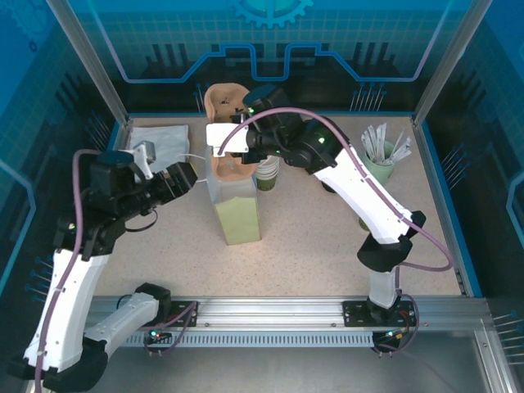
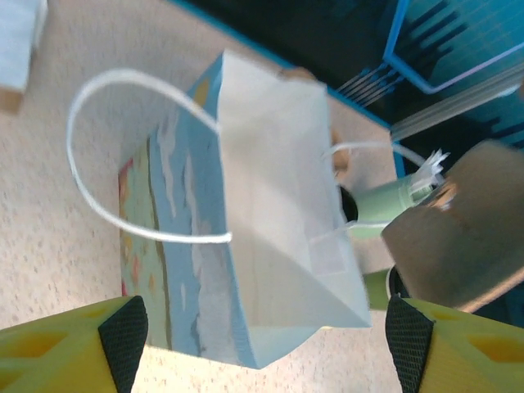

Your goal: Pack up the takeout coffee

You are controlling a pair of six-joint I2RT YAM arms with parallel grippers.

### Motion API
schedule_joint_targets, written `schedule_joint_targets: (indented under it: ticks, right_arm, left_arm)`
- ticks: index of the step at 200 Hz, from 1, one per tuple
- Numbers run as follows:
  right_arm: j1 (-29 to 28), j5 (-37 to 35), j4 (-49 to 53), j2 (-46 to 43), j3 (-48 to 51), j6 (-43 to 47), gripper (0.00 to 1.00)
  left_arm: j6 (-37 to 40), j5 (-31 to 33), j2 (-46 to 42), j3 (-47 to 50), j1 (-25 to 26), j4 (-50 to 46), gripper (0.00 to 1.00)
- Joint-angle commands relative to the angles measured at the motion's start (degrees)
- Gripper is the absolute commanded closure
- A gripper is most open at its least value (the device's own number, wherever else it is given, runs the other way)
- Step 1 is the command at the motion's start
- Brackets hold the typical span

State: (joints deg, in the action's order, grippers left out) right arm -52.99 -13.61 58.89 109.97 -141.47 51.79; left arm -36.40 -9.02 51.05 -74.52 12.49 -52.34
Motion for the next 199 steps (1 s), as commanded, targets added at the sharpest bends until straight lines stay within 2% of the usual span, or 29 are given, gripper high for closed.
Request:
schedule_joint_targets:
  ticks: [1,51,98,199]
  right_arm:
    - [-1.3,-2.8,-2.3,2.3,-1.9,2.3,0.63]
    - [-1.6,-4.4,-3.1,3.8,0.5,3.2,0.65]
    - [-1.7,-4.2,-3.5,3.9,4.2,3.3,0.65]
    - [-2.6,-6.7,-2.9,3.7,10.4,6.4,0.67]
  left_arm:
    - [-6.1,-9.0,-0.1,6.1,-0.6,7.8,0.21]
    - [-8.3,-11.2,1.6,12.0,-0.6,13.4,0.31]
    - [-8.8,-10.8,3.2,14.5,-0.6,14.0,0.56]
    - [-8.2,-11.1,3.8,14.8,-0.6,14.1,0.87]
